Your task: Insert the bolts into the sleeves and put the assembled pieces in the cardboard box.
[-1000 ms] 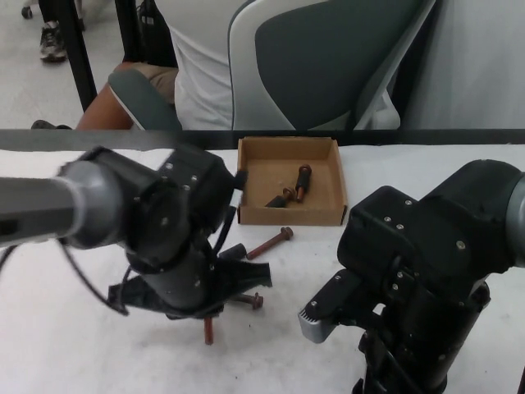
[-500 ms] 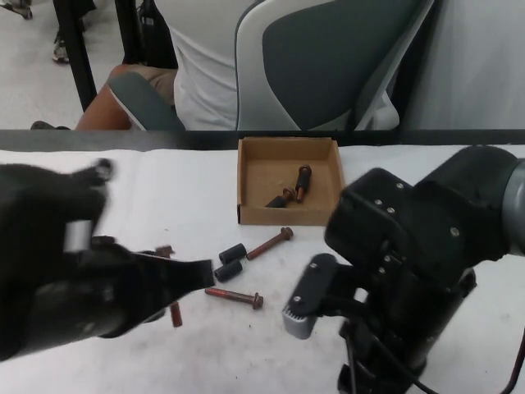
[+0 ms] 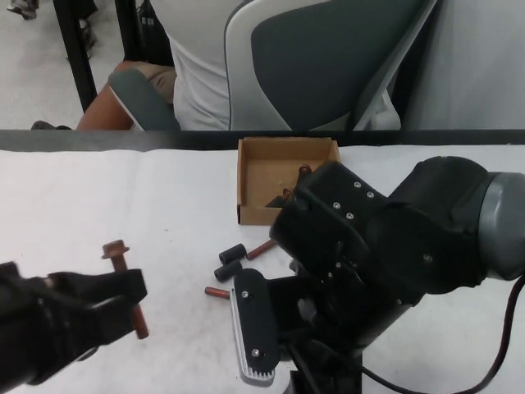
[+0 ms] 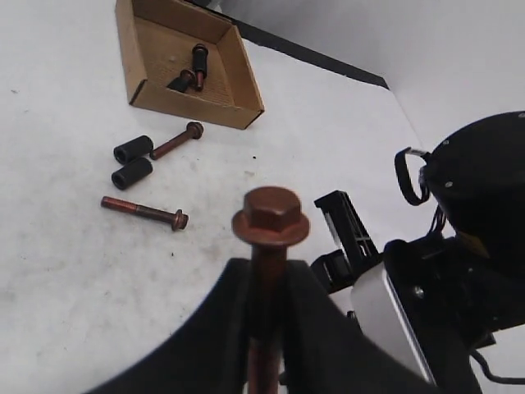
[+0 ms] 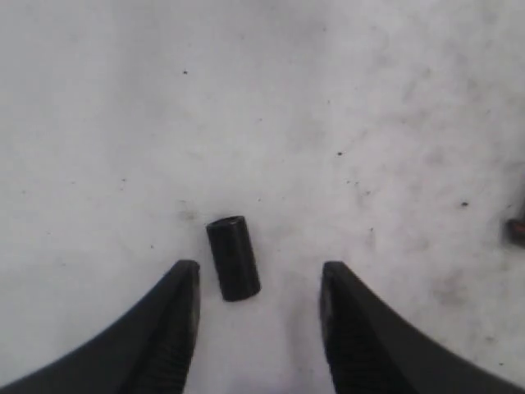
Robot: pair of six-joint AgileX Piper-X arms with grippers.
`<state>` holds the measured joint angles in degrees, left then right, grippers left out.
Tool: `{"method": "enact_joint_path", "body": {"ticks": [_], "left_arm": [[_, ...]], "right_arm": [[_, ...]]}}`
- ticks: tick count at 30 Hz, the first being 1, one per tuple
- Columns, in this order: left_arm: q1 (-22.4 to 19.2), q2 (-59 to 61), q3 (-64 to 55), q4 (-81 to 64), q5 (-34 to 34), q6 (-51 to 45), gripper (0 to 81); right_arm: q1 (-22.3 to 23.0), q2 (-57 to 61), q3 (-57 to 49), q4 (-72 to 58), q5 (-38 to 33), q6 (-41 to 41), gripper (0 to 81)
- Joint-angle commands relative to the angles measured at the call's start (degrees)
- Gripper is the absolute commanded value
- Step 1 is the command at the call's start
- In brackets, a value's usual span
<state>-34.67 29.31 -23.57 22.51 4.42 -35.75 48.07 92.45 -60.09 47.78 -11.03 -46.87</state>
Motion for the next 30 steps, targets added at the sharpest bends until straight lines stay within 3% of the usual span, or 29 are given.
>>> {"method": "enact_joint_path", "body": {"ticks": [1,10,30], "left_arm": [[0.05,-2.18,0.07,2.23,0.42,0.33,0.8],[0.19,-5.73,0.07,5.14,-1.73,10.01,0.8],[0.19,-5.70,0.07,5.67,-1.73,10.53,0.8]], "right_arm": [[0.60,-0.35,-0.42,-3.84,0.90,-3.87,44.4],[0.60,0.10,0.99,-2.93,0.90,-2.67,44.4],[0.60,3.17,1.14,-2.03,-0.46,-0.63,44.4]]}}
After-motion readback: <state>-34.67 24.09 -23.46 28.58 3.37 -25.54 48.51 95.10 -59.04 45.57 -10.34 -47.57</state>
